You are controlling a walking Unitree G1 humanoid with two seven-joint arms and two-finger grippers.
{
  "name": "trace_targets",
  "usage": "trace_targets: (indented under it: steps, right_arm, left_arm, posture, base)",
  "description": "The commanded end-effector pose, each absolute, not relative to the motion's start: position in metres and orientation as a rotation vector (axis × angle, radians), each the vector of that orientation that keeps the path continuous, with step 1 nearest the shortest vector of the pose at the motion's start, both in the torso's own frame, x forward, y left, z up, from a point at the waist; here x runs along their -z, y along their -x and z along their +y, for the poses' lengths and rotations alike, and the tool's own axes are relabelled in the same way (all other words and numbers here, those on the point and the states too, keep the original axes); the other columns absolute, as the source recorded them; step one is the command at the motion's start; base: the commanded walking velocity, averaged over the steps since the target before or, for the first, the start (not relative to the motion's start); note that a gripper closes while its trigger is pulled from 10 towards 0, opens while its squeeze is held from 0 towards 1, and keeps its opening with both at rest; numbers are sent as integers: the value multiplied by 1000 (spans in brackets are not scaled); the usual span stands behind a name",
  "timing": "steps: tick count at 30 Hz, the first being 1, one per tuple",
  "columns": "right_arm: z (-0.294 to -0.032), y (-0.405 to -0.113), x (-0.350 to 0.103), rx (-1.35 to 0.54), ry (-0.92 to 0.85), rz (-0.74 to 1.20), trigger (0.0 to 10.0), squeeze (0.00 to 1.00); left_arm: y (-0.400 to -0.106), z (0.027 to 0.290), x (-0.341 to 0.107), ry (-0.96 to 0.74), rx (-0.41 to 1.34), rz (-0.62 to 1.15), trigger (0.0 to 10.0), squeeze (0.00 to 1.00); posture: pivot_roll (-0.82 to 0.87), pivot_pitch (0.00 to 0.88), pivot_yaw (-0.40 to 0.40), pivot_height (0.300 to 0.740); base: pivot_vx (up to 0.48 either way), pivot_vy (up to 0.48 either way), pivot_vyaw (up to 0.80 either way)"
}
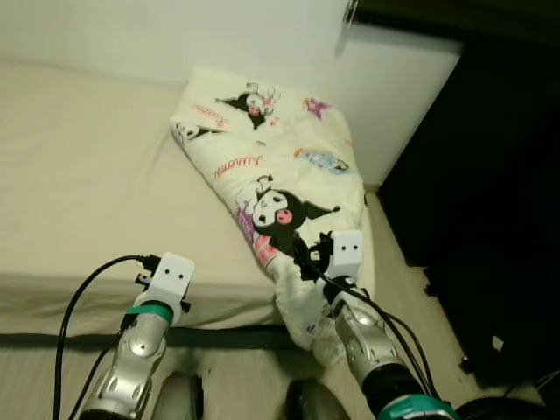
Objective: Clean up the room
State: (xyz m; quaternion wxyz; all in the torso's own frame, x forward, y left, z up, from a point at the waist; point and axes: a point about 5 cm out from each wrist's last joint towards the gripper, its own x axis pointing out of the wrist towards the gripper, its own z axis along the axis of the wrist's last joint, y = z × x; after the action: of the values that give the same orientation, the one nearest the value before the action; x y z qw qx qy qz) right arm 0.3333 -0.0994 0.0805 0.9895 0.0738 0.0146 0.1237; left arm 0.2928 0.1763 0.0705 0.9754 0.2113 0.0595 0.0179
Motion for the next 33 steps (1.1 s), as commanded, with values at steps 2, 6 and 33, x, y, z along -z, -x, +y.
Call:
trace_targets:
  steps: [2,6,33]
  right_arm:
    - [-105,-332,-77,-230,-151,40,10000,0]
    - [-108,-334,-79,-220,-145,36,10000,0]
    - [-248,-355,-109,526,-189,45,10000,0]
  left_arm:
    - [-291,172,-69,-421,-29,118,10000,0]
    - [-290,172,-68,-419,-33,120,10000,0]
    - [-292,229,-95,-493,-158,92,10000,0]
  posture:
    - [150,22,-111,585]
    - [150,23,-112,570]
    - [203,68,-59,470]
  base:
    - [0,0,0]
    - [0,0,0]
    - [0,0,0]
